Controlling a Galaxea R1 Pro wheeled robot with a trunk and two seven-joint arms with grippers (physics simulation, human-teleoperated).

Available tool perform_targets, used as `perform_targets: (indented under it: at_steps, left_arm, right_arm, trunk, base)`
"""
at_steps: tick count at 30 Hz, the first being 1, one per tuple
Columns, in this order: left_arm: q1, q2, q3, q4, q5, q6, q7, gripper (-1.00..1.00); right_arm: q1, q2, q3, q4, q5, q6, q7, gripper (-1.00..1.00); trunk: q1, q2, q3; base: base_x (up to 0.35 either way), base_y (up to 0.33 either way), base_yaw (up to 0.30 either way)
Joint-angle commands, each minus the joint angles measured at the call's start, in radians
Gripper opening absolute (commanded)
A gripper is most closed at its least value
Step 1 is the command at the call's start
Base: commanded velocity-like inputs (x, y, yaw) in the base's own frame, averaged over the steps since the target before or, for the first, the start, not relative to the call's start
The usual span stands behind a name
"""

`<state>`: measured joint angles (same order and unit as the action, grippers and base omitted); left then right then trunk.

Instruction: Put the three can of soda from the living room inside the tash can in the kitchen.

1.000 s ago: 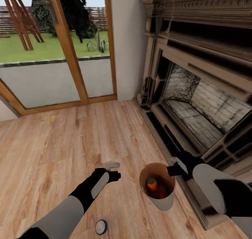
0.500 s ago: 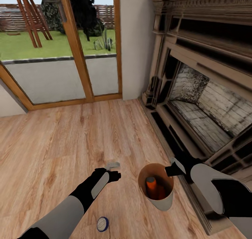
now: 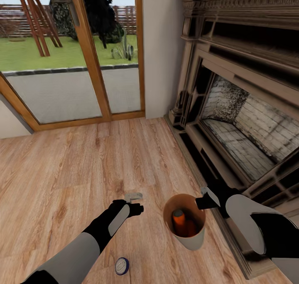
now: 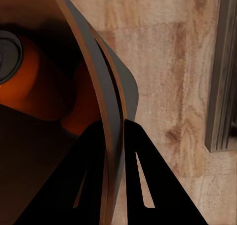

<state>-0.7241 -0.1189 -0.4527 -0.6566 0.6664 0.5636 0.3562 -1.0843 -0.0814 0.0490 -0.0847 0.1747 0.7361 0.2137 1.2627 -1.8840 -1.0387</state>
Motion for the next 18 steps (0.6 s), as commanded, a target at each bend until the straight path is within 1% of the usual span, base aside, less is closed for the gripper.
perform_targets:
  at_steps: [1,9,11,13,15,16,18]
  left_arm:
    - [0.0,-0.001,0.0,0.0,0.0,0.001,0.001,1.0]
    - [0.005,-0.002,0.005,0.024,0.01,0.0,0.012,1.0]
    - [0.008,-0.002,0.007,0.054,0.016,-0.003,0.01,1.0]
    - [0.009,-0.002,0.008,0.096,0.019,-0.018,0.006,1.0]
    - [0.01,-0.001,0.009,0.147,0.021,-0.043,0.003,1.0]
    - [0.01,-0.001,0.009,0.182,0.021,-0.056,0.001,1.0]
    - [0.01,0.0,0.009,0.209,0.022,-0.065,-0.001,1.0]
  right_arm:
    - [0.0,0.0,-0.006,0.0,-0.009,0.001,0.005,-1.0]
    - [-0.001,0.0,-0.007,-0.002,-0.016,0.003,0.007,-1.0]
    - [-0.001,0.001,-0.008,-0.003,-0.017,0.004,0.006,-1.0]
    - [-0.002,0.009,-0.01,-0.012,-0.017,0.011,0.004,-1.0]
    - [-0.004,0.02,-0.012,-0.039,-0.016,0.051,0.003,-1.0]
    - [-0.006,0.027,-0.012,-0.069,-0.015,0.11,0.003,-1.0]
    - [-0.008,0.034,-0.012,-0.112,-0.014,0.177,0.001,-1.0]
  trunk:
    - [0.0,0.0,0.0]
    - [0.0,0.0,0.0]
    - [0.0,0.0,0.0]
    - [0.0,0.0,0.0]
    - [0.0,0.0,0.0]
    - [0.0,0.0,0.0]
    - [0.0,0.0,0.0]
  base:
    - [0.0,0.0,0.0]
    - [0.0,0.0,0.0]
    - [0.0,0.0,0.0]
    - [0.0,0.0,0.0]
    - [0.0,0.0,0.0]
    - [0.0,0.0,0.0]
    - [0.0,0.0,0.0]
